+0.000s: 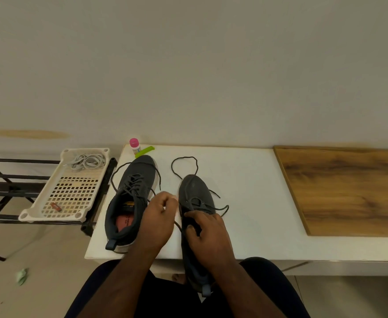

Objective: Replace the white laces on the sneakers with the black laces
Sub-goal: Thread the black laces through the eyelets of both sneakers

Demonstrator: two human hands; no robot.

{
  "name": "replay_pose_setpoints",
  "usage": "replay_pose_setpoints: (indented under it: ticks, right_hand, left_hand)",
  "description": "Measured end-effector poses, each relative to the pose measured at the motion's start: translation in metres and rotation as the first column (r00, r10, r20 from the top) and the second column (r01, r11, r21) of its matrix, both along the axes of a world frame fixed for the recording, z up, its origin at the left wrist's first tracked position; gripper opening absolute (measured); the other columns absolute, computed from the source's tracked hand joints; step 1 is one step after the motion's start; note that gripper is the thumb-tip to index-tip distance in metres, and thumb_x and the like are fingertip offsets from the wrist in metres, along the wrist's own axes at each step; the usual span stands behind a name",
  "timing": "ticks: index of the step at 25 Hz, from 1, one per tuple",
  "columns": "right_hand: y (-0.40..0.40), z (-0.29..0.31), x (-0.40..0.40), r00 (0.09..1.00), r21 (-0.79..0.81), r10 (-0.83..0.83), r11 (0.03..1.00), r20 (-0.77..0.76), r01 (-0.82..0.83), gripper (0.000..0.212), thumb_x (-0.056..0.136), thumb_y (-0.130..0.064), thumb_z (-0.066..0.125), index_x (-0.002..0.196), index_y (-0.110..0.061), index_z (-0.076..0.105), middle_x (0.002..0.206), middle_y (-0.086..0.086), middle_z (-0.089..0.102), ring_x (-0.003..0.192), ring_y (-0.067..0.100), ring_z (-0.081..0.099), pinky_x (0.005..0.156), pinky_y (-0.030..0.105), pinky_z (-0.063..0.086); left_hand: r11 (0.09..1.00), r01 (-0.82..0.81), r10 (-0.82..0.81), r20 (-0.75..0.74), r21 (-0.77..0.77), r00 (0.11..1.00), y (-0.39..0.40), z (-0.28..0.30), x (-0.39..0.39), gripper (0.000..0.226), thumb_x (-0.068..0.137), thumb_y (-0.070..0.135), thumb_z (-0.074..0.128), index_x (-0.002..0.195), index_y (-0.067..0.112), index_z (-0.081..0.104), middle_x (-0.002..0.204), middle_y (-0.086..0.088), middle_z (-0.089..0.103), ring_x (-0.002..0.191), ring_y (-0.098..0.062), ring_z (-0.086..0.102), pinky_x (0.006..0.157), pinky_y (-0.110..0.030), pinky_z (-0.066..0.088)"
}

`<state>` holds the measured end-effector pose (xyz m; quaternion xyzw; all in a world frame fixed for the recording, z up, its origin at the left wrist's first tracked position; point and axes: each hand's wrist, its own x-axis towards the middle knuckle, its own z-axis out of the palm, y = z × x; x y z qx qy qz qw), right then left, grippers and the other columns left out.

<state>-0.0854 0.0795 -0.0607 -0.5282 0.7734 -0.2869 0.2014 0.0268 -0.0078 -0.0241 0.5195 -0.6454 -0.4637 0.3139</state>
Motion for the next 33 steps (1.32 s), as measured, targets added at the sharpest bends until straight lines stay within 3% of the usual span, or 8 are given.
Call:
replay_pose_setpoints:
  ticks: [3, 8, 13, 16, 19, 23, 29, 33]
  right_hand:
    - [0.0, 0.001, 0.001, 1.0, 0.002, 0.003, 1.0, 0.001, -0.003, 0.034, 0.095, -0.034, 0.051, 0.128, -0.036, 0.06, 0.129, -0.018, 0.061, 0.122, 0.007, 0.044, 0.095, 0.019, 0.035]
    - [-0.001, -0.003, 0.001, 1.0, -0.021, 0.004, 1.0, 0.01, -0.003, 0.035, 0.092, -0.036, 0.049, 0.125, -0.037, 0.062, 0.123, -0.019, 0.064, 0.116, 0.008, 0.048, 0.094, 0.021, 0.039]
    - [-0.001, -0.002, 0.001, 1.0, -0.025, 0.0, 1.0, 0.008, 0.0, 0.031, 0.094, -0.033, 0.05, 0.122, -0.036, 0.063, 0.12, -0.018, 0.064, 0.109, 0.003, 0.044, 0.095, 0.023, 0.041]
    - [0.0, 0.0, 0.0, 0.999, -0.018, -0.015, 1.0, 0.031, 0.016, 0.032, 0.094, -0.032, 0.052, 0.124, -0.037, 0.062, 0.124, -0.019, 0.063, 0.117, 0.006, 0.046, 0.097, 0.026, 0.044]
    - [0.0, -0.001, 0.001, 0.999, -0.001, -0.019, 1.0, 0.03, 0.019, 0.033, 0.094, -0.034, 0.053, 0.126, -0.037, 0.061, 0.126, -0.019, 0.062, 0.117, 0.005, 0.046, 0.095, 0.021, 0.041]
    - [-0.001, -0.002, 0.001, 1.0, -0.027, -0.023, 0.999, 0.021, 0.023, 0.033, 0.094, -0.034, 0.052, 0.125, -0.036, 0.062, 0.124, -0.019, 0.064, 0.113, 0.005, 0.047, 0.092, 0.02, 0.04]
    - [-0.002, -0.002, 0.001, 0.999, -0.02, -0.022, 1.0, 0.024, 0.022, 0.033, 0.093, -0.033, 0.051, 0.124, -0.037, 0.063, 0.121, -0.019, 0.064, 0.111, 0.005, 0.048, 0.092, 0.021, 0.041]
    - [-0.001, -0.003, 0.0, 0.999, -0.02, -0.023, 1.0, 0.031, 0.023, 0.033, 0.093, -0.033, 0.052, 0.124, -0.037, 0.063, 0.122, -0.02, 0.064, 0.113, 0.005, 0.048, 0.09, 0.02, 0.04]
  left_hand:
    - [0.956, -0.133, 0.245, -0.464, 0.26, 0.851, -0.003, 0.009, 0.002, 0.023, 0.101, 0.012, 0.041, 0.083, 0.007, 0.055, 0.075, -0.008, 0.064, 0.072, -0.019, 0.065, 0.072, -0.033, 0.058]
    - [0.991, 0.133, -0.127, 0.274, -0.003, 0.953, -0.004, -0.017, 0.004, 0.003, 0.097, 0.028, 0.059, 0.095, 0.025, 0.058, 0.079, 0.006, 0.062, 0.068, -0.009, 0.058, 0.06, -0.02, 0.042]
    - [0.971, 0.239, -0.207, 0.423, -0.024, 0.882, -0.006, -0.016, 0.003, 0.017, 0.099, 0.03, 0.053, 0.085, 0.026, 0.061, 0.084, 0.009, 0.064, 0.074, -0.002, 0.056, 0.065, -0.016, 0.04]
    - [1.0, -0.011, 0.012, -0.052, 0.014, 0.999, -0.003, 0.0, -0.001, 0.024, 0.099, 0.016, 0.047, 0.078, 0.013, 0.056, 0.072, 0.006, 0.06, 0.067, -0.003, 0.056, 0.067, -0.027, 0.051]
    - [0.944, -0.129, 0.276, -0.514, 0.303, 0.812, -0.009, 0.01, 0.001, 0.021, 0.102, 0.012, 0.039, 0.088, 0.006, 0.053, 0.081, 0.0, 0.066, 0.082, -0.018, 0.068, 0.073, -0.035, 0.058]
    - [0.984, -0.019, 0.03, -0.055, 0.179, 0.998, -0.006, -0.002, 0.001, 0.009, 0.099, 0.029, 0.055, 0.104, 0.023, 0.052, 0.089, 0.002, 0.063, 0.075, -0.013, 0.063, 0.067, -0.024, 0.047]
    - [0.964, 0.265, -0.221, 0.47, -0.028, 0.854, -0.011, -0.016, 0.001, 0.015, 0.098, 0.028, 0.054, 0.086, 0.027, 0.063, 0.085, 0.013, 0.063, 0.075, 0.0, 0.054, 0.063, -0.007, 0.032]
    - [1.0, 0.024, -0.024, 0.053, 0.011, 0.998, -0.009, 0.003, -0.001, 0.02, 0.097, 0.017, 0.053, 0.078, 0.014, 0.062, 0.076, 0.003, 0.063, 0.073, -0.004, 0.058, 0.066, -0.015, 0.045]
